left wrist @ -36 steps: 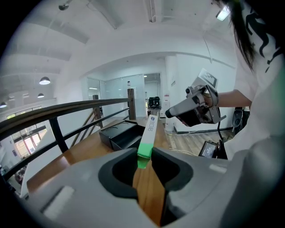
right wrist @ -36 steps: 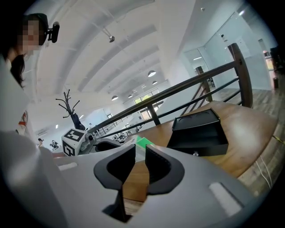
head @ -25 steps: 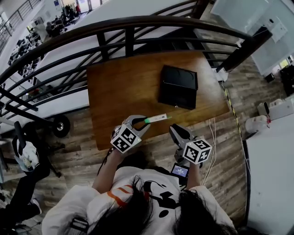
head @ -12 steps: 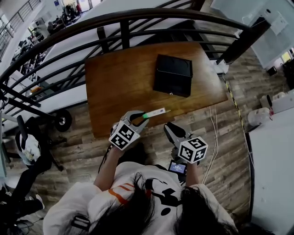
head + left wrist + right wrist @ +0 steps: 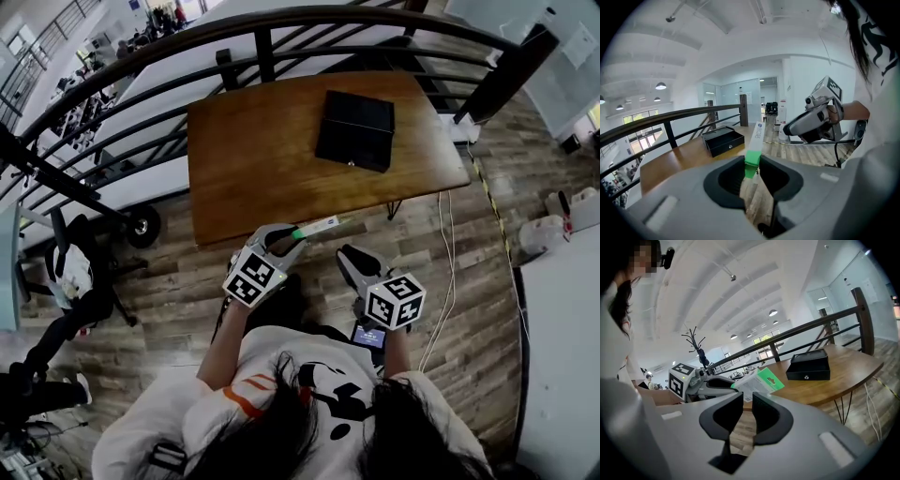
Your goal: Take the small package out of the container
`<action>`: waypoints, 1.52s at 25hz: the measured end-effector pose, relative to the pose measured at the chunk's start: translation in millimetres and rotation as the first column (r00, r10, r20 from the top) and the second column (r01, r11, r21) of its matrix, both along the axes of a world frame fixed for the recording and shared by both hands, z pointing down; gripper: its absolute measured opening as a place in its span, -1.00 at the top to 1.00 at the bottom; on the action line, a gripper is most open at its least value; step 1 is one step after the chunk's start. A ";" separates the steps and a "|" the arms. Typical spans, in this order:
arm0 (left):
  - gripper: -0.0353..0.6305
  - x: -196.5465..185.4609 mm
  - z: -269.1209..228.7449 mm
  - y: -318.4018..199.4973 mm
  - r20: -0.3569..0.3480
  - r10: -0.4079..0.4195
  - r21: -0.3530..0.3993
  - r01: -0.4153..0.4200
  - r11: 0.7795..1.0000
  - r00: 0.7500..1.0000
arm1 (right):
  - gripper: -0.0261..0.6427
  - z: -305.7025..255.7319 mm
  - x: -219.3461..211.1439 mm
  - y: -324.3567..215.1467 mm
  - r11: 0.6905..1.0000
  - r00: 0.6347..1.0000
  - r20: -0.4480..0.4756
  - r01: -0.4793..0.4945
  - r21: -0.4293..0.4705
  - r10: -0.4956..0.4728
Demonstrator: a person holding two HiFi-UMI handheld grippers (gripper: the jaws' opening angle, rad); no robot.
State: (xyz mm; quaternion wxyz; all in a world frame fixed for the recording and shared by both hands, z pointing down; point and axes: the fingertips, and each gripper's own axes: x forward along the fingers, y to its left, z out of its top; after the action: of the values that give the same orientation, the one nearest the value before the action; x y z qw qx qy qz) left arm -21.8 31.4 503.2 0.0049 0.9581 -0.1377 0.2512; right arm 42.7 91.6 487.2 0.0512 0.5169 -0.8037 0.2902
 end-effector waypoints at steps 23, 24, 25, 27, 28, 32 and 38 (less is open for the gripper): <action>0.59 -29.3 6.1 144.1 0.001 -0.018 -0.004 0.018 1.000 1.000 | 0.76 -1.2 -35.1 128.0 0.996 0.992 -0.110 0.065 0.061 -0.058; 0.59 -30.2 5.5 146.0 0.002 -0.016 -0.002 0.016 1.000 1.000 | 0.77 -1.7 -36.1 129.5 0.996 0.992 -0.115 0.067 0.064 -0.059; 0.59 -31.4 4.6 147.2 0.001 -0.016 0.001 0.016 1.000 1.000 | 0.77 -2.6 -37.0 130.6 0.995 0.991 -0.118 0.068 0.068 -0.060; 0.59 -33.8 1.9 147.8 -0.001 -0.018 0.006 0.018 1.000 1.000 | 0.79 -5.7 -38.4 131.6 0.995 0.991 -0.122 0.066 0.077 -0.056; 0.59 -35.0 0.4 147.5 -0.003 -0.019 0.010 0.019 1.000 1.000 | 0.80 -7.3 -38.6 131.7 0.995 0.991 -0.124 0.063 0.082 -0.053; 0.59 -38.7 -2.3 146.5 -0.012 -0.030 0.016 0.030 0.999 0.999 | 0.83 -8.7 -39.3 133.6 0.994 0.989 -0.138 0.063 0.087 -0.050; 0.59 -40.1 4.1 149.0 0.000 -0.044 -0.005 0.044 0.999 0.999 | 0.83 -5.4 -37.7 139.3 0.995 0.986 -0.155 0.066 0.079 -0.053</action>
State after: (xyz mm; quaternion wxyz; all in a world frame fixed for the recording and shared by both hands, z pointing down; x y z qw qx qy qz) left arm -61.9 180.4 507.3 0.0130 0.9549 -0.1578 0.2513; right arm 5.0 230.9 481.8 0.0993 0.5152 -0.8240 0.2140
